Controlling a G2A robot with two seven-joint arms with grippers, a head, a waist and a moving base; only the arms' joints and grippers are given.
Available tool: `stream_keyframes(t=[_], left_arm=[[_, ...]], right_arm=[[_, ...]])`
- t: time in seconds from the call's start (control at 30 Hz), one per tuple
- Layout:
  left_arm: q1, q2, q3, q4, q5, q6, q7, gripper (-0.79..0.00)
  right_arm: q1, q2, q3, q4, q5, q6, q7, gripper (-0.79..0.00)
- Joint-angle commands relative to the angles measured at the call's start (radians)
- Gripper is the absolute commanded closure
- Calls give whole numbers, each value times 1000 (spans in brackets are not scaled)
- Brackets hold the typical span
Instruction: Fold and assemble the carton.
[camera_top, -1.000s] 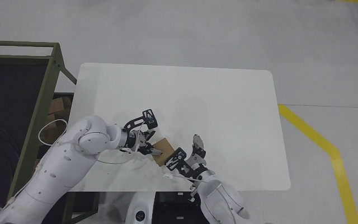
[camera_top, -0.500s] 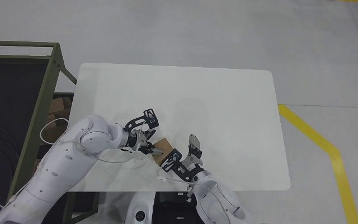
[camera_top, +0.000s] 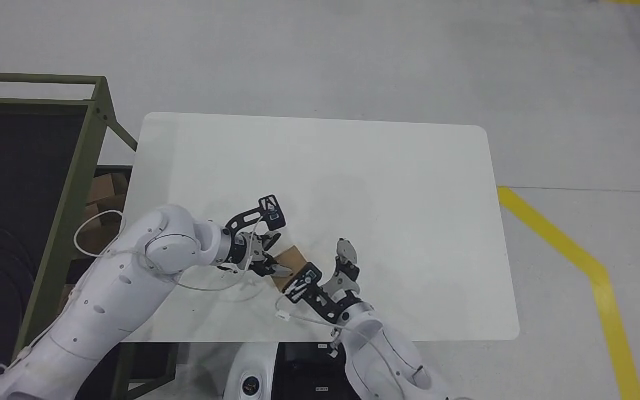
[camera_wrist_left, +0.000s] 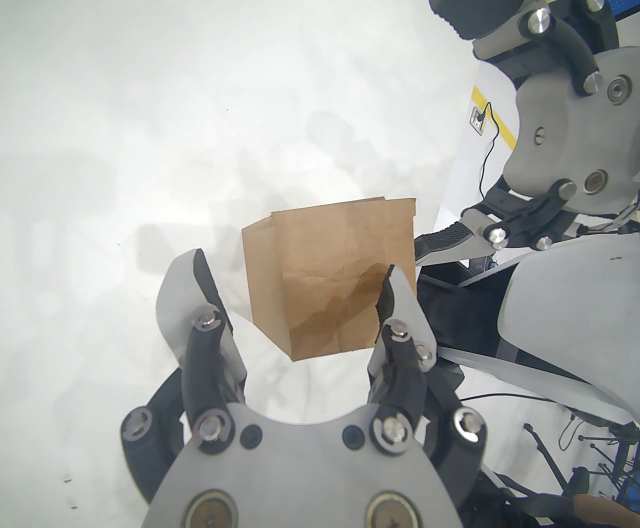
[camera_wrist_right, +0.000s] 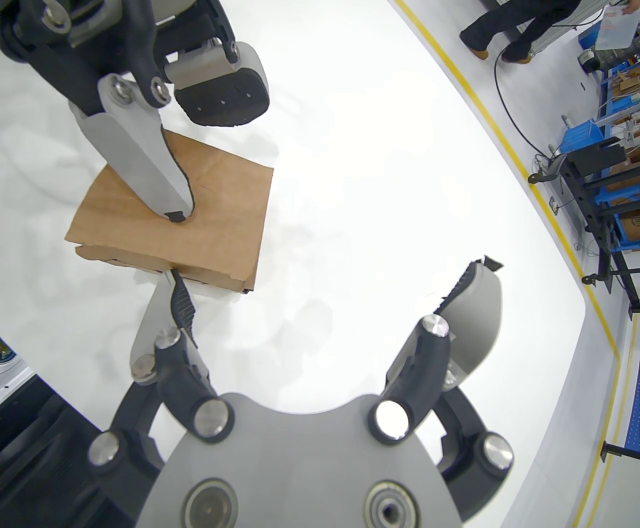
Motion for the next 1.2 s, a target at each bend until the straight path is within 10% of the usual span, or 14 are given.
stream_keyframes(t=[0.0, 1.17], left_arm=[[-2, 0, 2, 1, -1, -1, 0, -628], [-3, 10, 2, 4, -33, -31, 6, -622]], right_arm=[[4, -2, -2, 3, 2, 7, -3, -785], [26, 0, -27, 18, 7, 78, -26, -785]])
